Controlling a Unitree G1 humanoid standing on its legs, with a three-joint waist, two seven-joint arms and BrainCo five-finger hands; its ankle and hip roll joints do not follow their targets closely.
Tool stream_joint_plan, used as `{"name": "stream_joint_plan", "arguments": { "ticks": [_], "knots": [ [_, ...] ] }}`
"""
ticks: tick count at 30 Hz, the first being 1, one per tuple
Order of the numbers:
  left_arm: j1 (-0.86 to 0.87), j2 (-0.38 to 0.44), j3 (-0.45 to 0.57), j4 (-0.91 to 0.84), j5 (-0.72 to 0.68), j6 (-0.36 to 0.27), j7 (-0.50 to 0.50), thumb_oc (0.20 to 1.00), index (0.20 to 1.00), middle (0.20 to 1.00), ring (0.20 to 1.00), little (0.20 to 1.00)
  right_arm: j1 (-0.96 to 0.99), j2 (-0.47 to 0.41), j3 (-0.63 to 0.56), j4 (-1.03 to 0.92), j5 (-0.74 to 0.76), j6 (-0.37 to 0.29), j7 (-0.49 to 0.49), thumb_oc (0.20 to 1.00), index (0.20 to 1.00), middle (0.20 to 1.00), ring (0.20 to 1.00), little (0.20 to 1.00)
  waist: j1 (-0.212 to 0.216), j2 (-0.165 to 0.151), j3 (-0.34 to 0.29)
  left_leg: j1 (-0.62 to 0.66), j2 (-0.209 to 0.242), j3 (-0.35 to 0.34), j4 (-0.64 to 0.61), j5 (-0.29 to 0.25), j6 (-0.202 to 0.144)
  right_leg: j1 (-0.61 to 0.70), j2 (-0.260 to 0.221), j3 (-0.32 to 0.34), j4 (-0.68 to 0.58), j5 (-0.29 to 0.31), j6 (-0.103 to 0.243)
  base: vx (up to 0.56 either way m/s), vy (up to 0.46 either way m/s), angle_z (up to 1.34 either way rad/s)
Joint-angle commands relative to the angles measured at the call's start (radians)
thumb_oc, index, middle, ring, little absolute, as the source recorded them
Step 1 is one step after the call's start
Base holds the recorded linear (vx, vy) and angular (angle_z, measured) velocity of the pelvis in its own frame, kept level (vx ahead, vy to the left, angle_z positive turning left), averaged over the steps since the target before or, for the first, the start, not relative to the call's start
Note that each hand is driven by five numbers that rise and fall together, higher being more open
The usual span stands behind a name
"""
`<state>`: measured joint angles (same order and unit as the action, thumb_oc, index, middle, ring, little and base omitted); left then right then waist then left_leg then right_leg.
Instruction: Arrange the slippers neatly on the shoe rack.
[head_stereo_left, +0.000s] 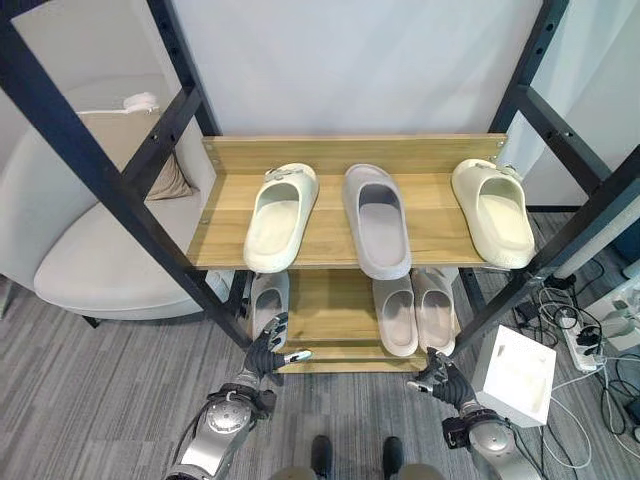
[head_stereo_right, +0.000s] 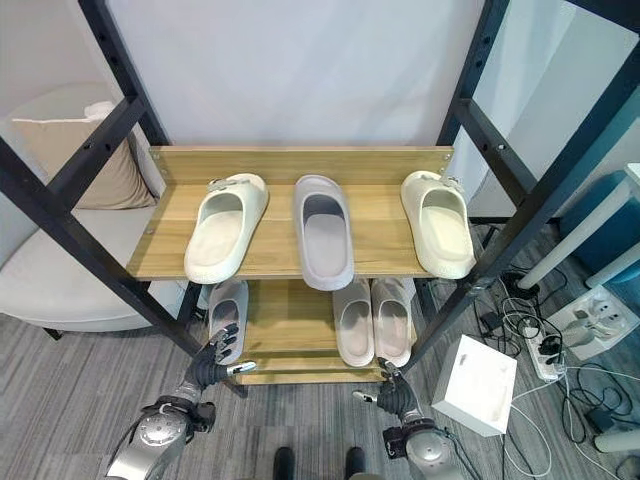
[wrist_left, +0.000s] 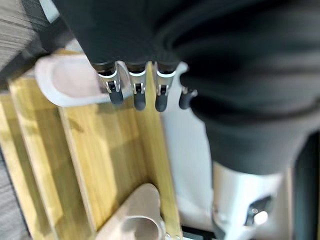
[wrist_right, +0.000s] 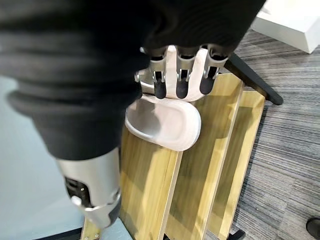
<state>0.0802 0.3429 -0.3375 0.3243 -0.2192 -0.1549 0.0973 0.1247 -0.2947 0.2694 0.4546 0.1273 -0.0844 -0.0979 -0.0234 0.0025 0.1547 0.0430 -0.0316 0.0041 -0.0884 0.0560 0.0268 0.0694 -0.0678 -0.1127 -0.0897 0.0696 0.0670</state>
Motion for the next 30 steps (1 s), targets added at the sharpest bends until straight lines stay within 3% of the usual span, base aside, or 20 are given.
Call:
{"name": "stream_joint_plan", "arguments": {
  "ticks": [1, 2, 3, 5, 7, 12, 15, 18, 21, 24, 30],
  "knots": [
    [-0.031, 0.000, 0.005, -0.035, -0.008, -0.042, 0.004, 1.000, 1.000, 1.000, 1.000, 1.000, -0.021, -0.078, 0.027, -0.184, -0.196, -0.048, -0.036, 1.000, 1.000, 1.000, 1.000, 1.000, -0.008, -0.020, -0.011, 0.059, -0.010, 0.001, 0.001, -0.157, 0.013, 0.069, 0.023, -0.009, 0.002, -0.170, 0.007, 0.02, -0.056, 0.02],
    [-0.026, -0.002, 0.009, -0.037, 0.003, -0.045, 0.015, 1.000, 1.000, 1.000, 1.000, 1.000, -0.004, -0.115, 0.020, -0.272, -0.308, -0.059, -0.066, 1.000, 1.000, 1.000, 1.000, 1.000, -0.010, -0.020, -0.008, 0.062, -0.009, 0.001, 0.001, -0.158, 0.012, 0.071, 0.025, -0.011, 0.002, -0.174, 0.007, 0.02, -0.055, -0.01],
    [-0.025, -0.003, 0.008, -0.038, 0.004, -0.045, 0.015, 1.000, 1.000, 1.000, 1.000, 1.000, -0.002, -0.115, 0.019, -0.274, -0.309, -0.057, -0.065, 1.000, 1.000, 1.000, 1.000, 1.000, -0.010, -0.019, -0.009, 0.062, -0.009, 0.000, 0.001, -0.158, 0.012, 0.071, 0.025, -0.011, 0.002, -0.174, 0.007, 0.00, 0.000, 0.00],
    [-0.014, -0.010, -0.007, -0.048, 0.035, -0.064, 0.052, 1.000, 1.000, 1.000, 1.000, 1.000, 0.099, -0.200, -0.026, -0.525, -0.554, -0.104, -0.129, 1.000, 1.000, 1.000, 1.000, 1.000, -0.028, -0.015, -0.006, 0.068, -0.005, 0.006, 0.001, -0.162, 0.012, 0.074, 0.029, -0.006, 0.002, -0.180, 0.008, 0.00, 0.000, 0.00],
    [-0.012, -0.009, -0.017, -0.047, 0.051, -0.076, 0.075, 1.000, 1.000, 1.000, 1.000, 1.000, 0.173, -0.237, -0.054, -0.651, -0.649, -0.129, -0.173, 1.000, 1.000, 1.000, 1.000, 1.000, -0.044, -0.012, -0.007, 0.073, -0.002, 0.008, 0.001, -0.169, 0.011, 0.076, 0.032, 0.002, 0.002, -0.184, 0.011, 0.01, -0.002, 0.06],
    [0.003, 0.013, -0.042, -0.066, 0.059, -0.098, 0.121, 1.000, 1.000, 1.000, 1.000, 1.000, 0.214, -0.309, -0.053, -0.823, -0.775, -0.166, -0.328, 1.000, 1.000, 1.000, 1.000, 1.000, -0.055, -0.008, -0.019, 0.077, 0.005, 0.020, 0.001, -0.172, 0.005, 0.075, 0.036, 0.009, 0.002, -0.186, 0.014, 0.00, 0.002, -0.08],
    [-0.005, 0.018, -0.069, -0.070, 0.059, -0.101, 0.148, 1.000, 1.000, 1.000, 1.000, 1.000, 0.130, -0.331, -0.035, -0.881, -0.819, -0.147, -0.440, 1.000, 1.000, 1.000, 1.000, 1.000, -0.048, -0.006, -0.033, 0.080, 0.007, 0.018, 0.001, -0.174, 0.002, 0.078, 0.038, 0.007, 0.002, -0.188, 0.014, 0.00, 0.005, -0.04],
    [-0.021, 0.012, -0.085, -0.065, 0.051, -0.100, 0.166, 1.000, 1.000, 1.000, 1.000, 1.000, 0.017, -0.323, -0.003, -0.883, -0.829, -0.121, -0.502, 1.000, 1.000, 1.000, 1.000, 1.000, -0.039, -0.006, -0.041, 0.082, 0.008, 0.015, 0.001, -0.175, 0.003, 0.081, 0.038, 0.004, 0.002, -0.191, 0.012, 0.00, 0.002, -0.01],
    [-0.041, 0.003, -0.108, -0.066, 0.019, -0.102, 0.182, 1.000, 1.000, 1.000, 1.000, 1.000, -0.216, -0.289, 0.041, -0.841, -0.839, -0.062, -0.567, 1.000, 1.000, 1.000, 1.000, 1.000, -0.011, -0.010, -0.055, 0.085, 0.008, 0.007, 0.001, -0.175, 0.004, 0.088, 0.038, -0.005, 0.002, -0.193, 0.006, 0.00, 0.007, 0.01],
    [-0.052, -0.001, -0.109, -0.063, 0.007, -0.102, 0.183, 1.000, 1.000, 1.000, 1.000, 1.000, -0.331, -0.265, 0.058, -0.798, -0.844, -0.037, -0.579, 1.000, 1.000, 1.000, 1.000, 1.000, 0.000, -0.013, -0.057, 0.081, 0.006, -0.001, 0.001, -0.169, 0.005, 0.086, 0.037, -0.011, 0.002, -0.189, 0.003, -0.02, 0.019, 0.13],
    [-0.054, -0.006, -0.096, -0.040, -0.030, -0.110, 0.150, 1.000, 1.000, 1.000, 1.000, 1.000, -0.611, -0.234, 0.072, -0.593, -0.814, 0.026, -0.567, 1.000, 1.000, 1.000, 1.000, 1.000, 0.066, -0.031, -0.065, 0.076, -0.002, -0.037, 0.001, -0.172, 0.008, 0.088, 0.035, -0.035, 0.012, -0.189, 0.001, 0.00, 0.031, 0.19]
  ]
}}
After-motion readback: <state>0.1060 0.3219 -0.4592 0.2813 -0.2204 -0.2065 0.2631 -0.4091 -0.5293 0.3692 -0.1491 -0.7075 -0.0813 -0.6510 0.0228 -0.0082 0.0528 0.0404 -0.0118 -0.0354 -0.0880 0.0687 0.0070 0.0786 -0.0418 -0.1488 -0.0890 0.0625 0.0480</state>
